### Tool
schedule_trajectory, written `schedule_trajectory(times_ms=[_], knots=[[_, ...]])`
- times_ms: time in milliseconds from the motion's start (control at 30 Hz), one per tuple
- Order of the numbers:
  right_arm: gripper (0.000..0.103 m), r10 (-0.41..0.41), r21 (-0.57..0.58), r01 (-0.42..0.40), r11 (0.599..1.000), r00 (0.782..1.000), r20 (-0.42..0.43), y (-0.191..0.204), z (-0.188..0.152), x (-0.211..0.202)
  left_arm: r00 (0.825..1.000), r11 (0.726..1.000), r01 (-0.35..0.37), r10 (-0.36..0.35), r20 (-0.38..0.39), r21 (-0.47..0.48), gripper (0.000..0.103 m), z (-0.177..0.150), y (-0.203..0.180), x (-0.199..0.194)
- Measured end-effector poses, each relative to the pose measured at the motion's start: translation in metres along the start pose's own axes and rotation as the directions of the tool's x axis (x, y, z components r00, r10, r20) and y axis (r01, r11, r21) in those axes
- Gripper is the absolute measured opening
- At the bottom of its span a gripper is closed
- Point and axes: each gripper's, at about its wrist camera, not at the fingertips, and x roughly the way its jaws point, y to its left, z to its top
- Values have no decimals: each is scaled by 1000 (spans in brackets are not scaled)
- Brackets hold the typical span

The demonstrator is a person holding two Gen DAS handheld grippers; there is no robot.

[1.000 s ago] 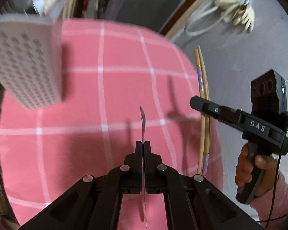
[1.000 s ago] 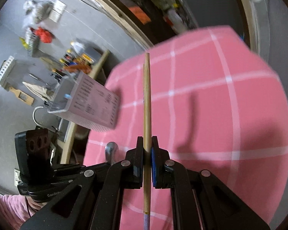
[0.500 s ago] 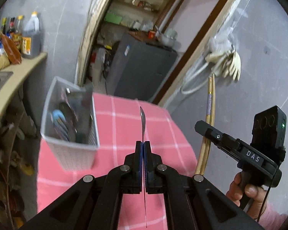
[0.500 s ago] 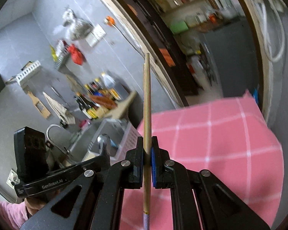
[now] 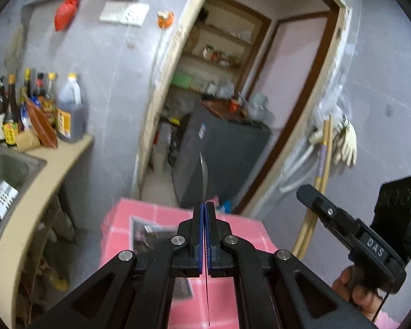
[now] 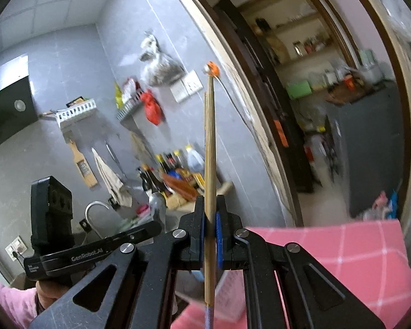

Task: Organize utensils
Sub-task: 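Carry the spatula and chopsticks up over the white holder with both tools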

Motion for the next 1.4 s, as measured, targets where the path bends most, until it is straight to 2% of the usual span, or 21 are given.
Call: schedule_trajectory(times_ms=[100, 167, 267, 367, 700, 800, 1067, 1400], knots=[[6, 40, -14, -40, 999, 997, 62, 5, 6, 11, 996, 1000, -31, 31, 89, 0, 2, 9, 14, -2], [6, 59, -20, -58, 998, 994, 89, 8, 6, 20, 985, 999, -49, 48, 167, 4, 2, 11, 24, -1], [6, 96, -37, -92, 995, 987, 129, 9, -2, 38, 971, 998, -67, 69, 229, -15, 2, 7, 36, 2], [6, 109, -48, -104, 993, 986, 124, 8, -11, 51, 961, 996, -89, 89, 262, -11, 2, 2, 37, 8], [6, 129, -124, -119, 985, 988, 81, 10, -38, 85, 961, 995, -104, 101, 259, 0, 2, -13, 45, 23], [6, 128, -138, -117, 984, 989, 70, 8, -45, 90, 961, 995, -103, 103, 257, -13, 2, -20, 49, 17], [6, 132, -142, -125, 982, 991, 37, 6, -59, 97, 958, 991, -129, 112, 262, 46, 2, -40, 47, 8], [6, 131, -163, -130, 978, 991, -9, 4, -74, 100, 968, 990, -116, 96, 231, 76, 2, -60, 50, 13]])
